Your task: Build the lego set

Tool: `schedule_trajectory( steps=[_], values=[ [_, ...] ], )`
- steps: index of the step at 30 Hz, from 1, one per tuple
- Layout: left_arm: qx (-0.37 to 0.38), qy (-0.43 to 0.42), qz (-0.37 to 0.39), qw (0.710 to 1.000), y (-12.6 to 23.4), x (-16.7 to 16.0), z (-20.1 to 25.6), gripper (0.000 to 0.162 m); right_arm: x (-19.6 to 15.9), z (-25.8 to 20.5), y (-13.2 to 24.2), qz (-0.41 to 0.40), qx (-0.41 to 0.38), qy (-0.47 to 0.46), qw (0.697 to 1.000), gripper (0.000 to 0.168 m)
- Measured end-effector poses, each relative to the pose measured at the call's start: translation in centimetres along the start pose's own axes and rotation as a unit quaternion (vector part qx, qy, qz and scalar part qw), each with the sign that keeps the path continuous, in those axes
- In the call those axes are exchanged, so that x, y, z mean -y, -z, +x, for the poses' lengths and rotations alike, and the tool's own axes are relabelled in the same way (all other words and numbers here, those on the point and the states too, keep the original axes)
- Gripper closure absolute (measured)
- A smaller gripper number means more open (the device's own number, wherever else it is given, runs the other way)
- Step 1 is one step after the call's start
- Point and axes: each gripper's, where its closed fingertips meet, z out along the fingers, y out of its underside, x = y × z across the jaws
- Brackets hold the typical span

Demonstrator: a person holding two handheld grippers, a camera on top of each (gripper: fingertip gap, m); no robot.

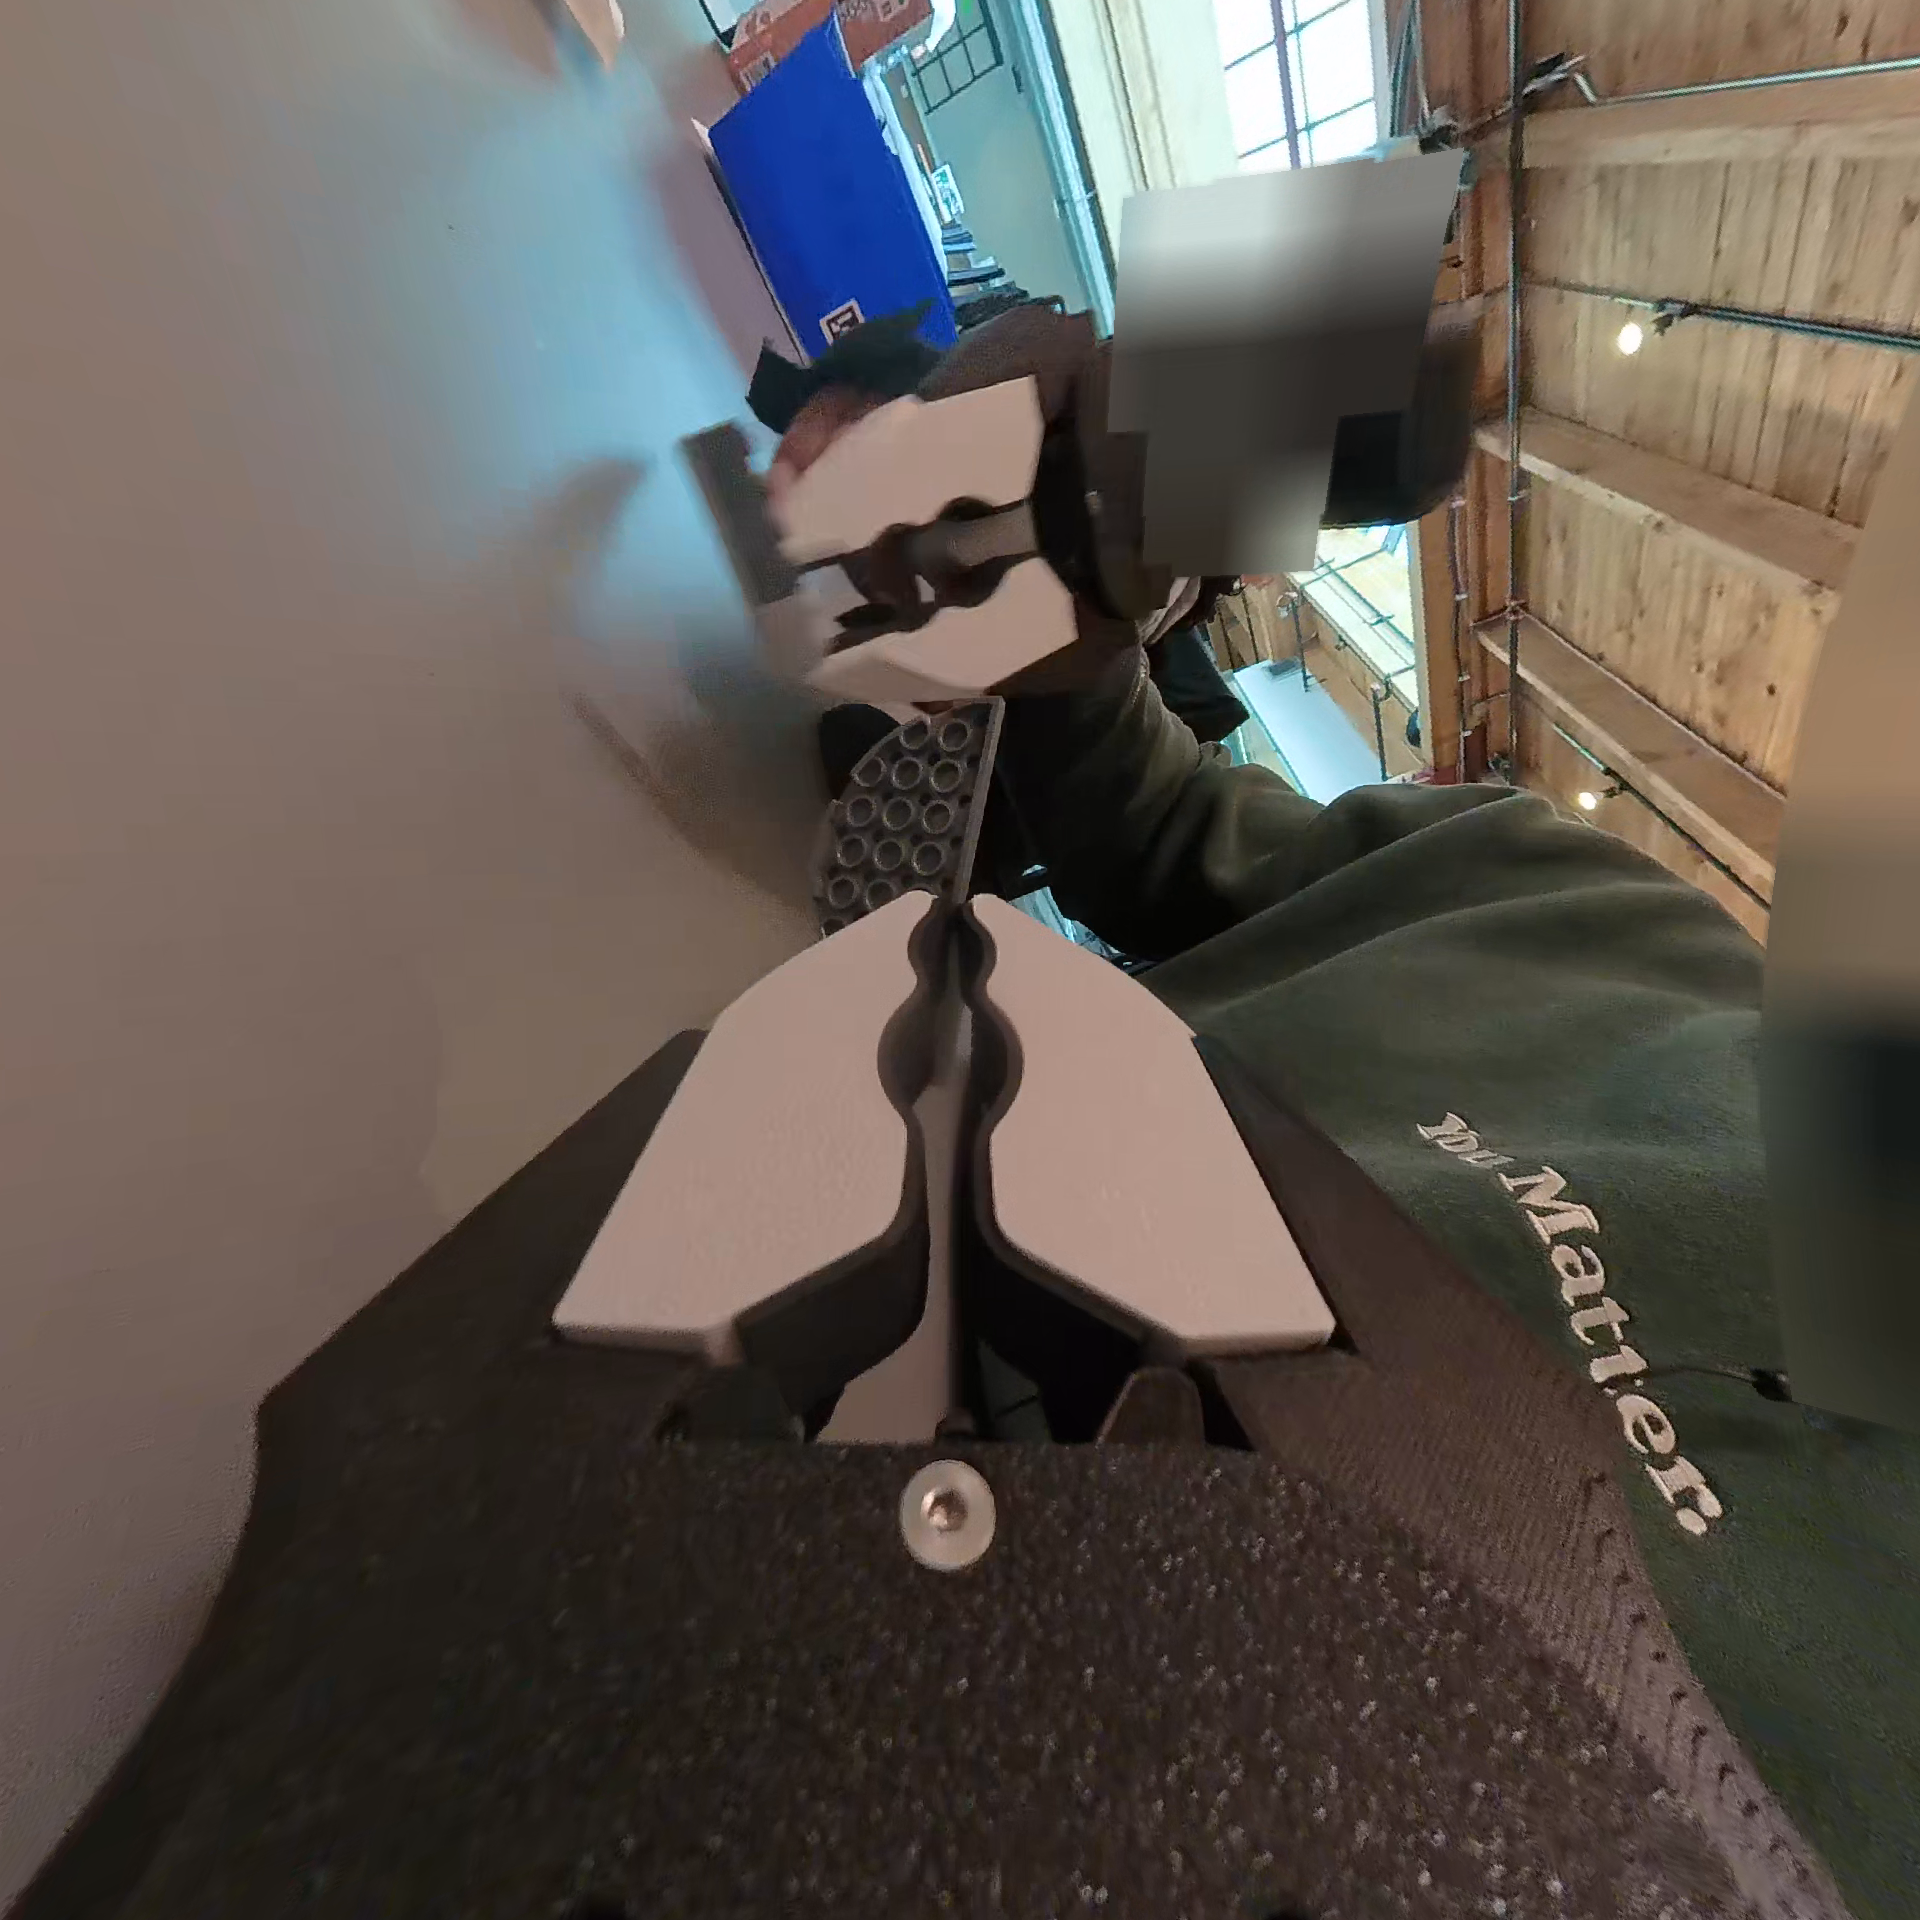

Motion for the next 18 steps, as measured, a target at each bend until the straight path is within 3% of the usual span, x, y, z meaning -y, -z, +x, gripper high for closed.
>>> schedule_trajectory(
  steps=[2, 4, 7, 11, 14, 16, 18],
  values=[
    [-0.004, 0.001, 0.003, 1.000, -0.1, 0.1, 0.1, 0.161, -2.1, -0.1, -1.1, -0.056, 0.012, -0.010, 0.998, 0.151],
    [-0.004, -0.001, 0.003, 1.000, -0.2, 0.1, 0.1, 0.161, -1.9, -0.3, -1.7, -0.043, 0.015, -0.008, 0.999, 0.145],
    [-0.004, -0.002, 0.001, 1.000, -0.2, 0.0, 0.3, 0.161, 1.2, -1.1, -1.2, 0.021, 0.047, 0.011, 0.999, 0.127],
    [-0.011, -0.007, -0.009, 1.000, -0.5, -0.2, 0.7, 0.161, 4.9, -2.9, -0.5, 0.081, 0.114, 0.041, 0.989, 0.127],
    [-0.018, -0.016, -0.018, 1.000, -1.0, -0.4, 1.2, 0.161, 6.0, -4.2, -0.7, 0.097, 0.165, 0.040, 0.981, 0.136],
    [-0.019, -0.022, -0.021, 0.999, -1.1, -0.5, 1.4, 0.161, 6.3, -4.8, -0.6, 0.102, 0.198, 0.028, 0.974, 0.161],
    [-0.020, -0.034, -0.021, 0.999, -1.0, -0.6, 1.6, 0.160, 6.3, -5.2, -0.5, 0.102, 0.227, 0.006, 0.968, 0.164]
  ],
)
